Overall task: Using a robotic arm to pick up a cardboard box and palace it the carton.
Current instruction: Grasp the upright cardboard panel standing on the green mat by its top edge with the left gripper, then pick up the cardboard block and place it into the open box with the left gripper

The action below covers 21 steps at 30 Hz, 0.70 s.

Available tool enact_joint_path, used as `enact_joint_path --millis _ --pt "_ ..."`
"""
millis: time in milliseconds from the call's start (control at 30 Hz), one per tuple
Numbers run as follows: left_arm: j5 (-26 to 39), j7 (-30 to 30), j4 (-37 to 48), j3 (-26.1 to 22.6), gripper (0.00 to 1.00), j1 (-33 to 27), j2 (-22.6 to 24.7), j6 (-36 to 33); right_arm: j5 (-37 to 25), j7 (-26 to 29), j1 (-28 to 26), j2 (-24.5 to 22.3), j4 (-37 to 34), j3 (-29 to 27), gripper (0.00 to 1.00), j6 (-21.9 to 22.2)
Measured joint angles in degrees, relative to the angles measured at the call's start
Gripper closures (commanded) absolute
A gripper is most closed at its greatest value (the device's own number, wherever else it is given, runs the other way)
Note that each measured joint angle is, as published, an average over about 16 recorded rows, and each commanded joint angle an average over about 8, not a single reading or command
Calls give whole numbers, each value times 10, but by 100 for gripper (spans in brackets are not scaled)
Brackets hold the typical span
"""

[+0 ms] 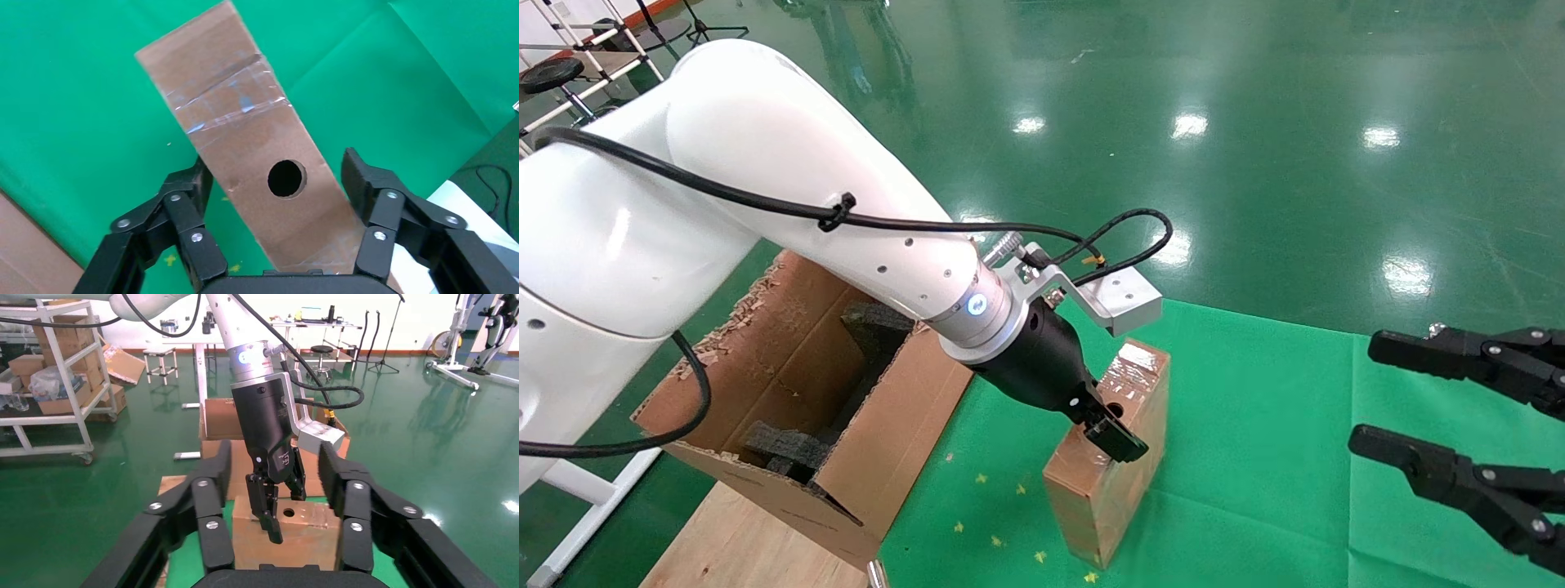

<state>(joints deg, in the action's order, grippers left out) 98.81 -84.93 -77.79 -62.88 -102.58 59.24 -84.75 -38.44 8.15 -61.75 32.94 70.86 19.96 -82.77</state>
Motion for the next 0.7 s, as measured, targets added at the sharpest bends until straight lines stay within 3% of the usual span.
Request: enact_joint_path --millis 367,700 --pt "-10 25 11 10 100 -12 -11 1 0 0 0 0 0 0 0 0" --pt "-64 134 76 72 100 -69 -81 14 0 0 0 0 0 0 0 0"
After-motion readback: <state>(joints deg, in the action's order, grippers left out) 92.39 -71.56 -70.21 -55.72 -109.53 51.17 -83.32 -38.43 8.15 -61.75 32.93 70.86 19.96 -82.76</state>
